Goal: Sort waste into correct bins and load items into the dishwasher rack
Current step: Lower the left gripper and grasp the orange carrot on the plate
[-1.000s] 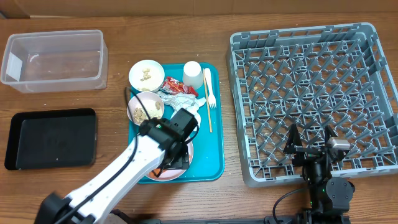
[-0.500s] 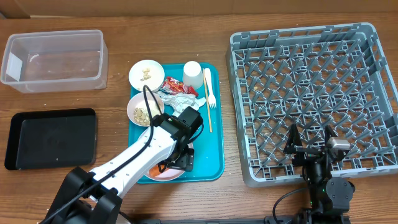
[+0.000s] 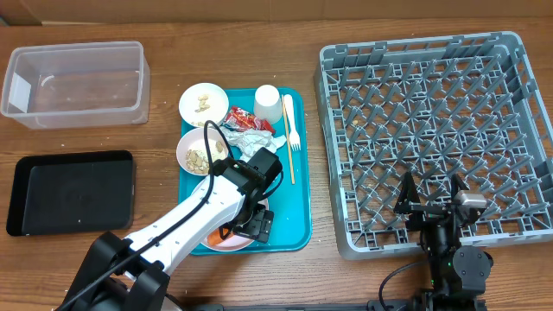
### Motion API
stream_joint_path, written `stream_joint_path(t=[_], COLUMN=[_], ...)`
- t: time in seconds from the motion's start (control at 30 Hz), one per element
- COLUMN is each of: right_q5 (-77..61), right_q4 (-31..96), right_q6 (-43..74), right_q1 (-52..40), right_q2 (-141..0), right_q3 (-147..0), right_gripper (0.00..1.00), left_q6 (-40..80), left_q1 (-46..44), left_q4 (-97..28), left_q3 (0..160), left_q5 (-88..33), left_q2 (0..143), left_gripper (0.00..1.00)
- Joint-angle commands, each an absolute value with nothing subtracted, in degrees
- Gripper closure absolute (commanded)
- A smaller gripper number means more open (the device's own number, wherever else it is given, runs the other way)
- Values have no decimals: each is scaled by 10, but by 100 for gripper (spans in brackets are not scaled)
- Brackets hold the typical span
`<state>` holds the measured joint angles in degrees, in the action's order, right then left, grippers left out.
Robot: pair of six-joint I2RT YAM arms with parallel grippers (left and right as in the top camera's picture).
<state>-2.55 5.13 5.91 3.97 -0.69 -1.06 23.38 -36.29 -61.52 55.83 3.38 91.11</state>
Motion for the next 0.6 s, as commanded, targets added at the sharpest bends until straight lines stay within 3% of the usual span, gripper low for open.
stream_joint_path(t=[0.0,0.57], right_q5=[-22,-22], right_q4=[47,47], right_q6=[56,56], right_q1=[35,35], right_q2=[-2,-2], right_q3=[-5,-5], right_gripper=[0,0], left_q6=[232,220], left_q1=[-362,-333], left_q4=[-612,-587], left_q3=[567,559], left_q5=[60,42], left_q2=[914,916], left_gripper=[0,0])
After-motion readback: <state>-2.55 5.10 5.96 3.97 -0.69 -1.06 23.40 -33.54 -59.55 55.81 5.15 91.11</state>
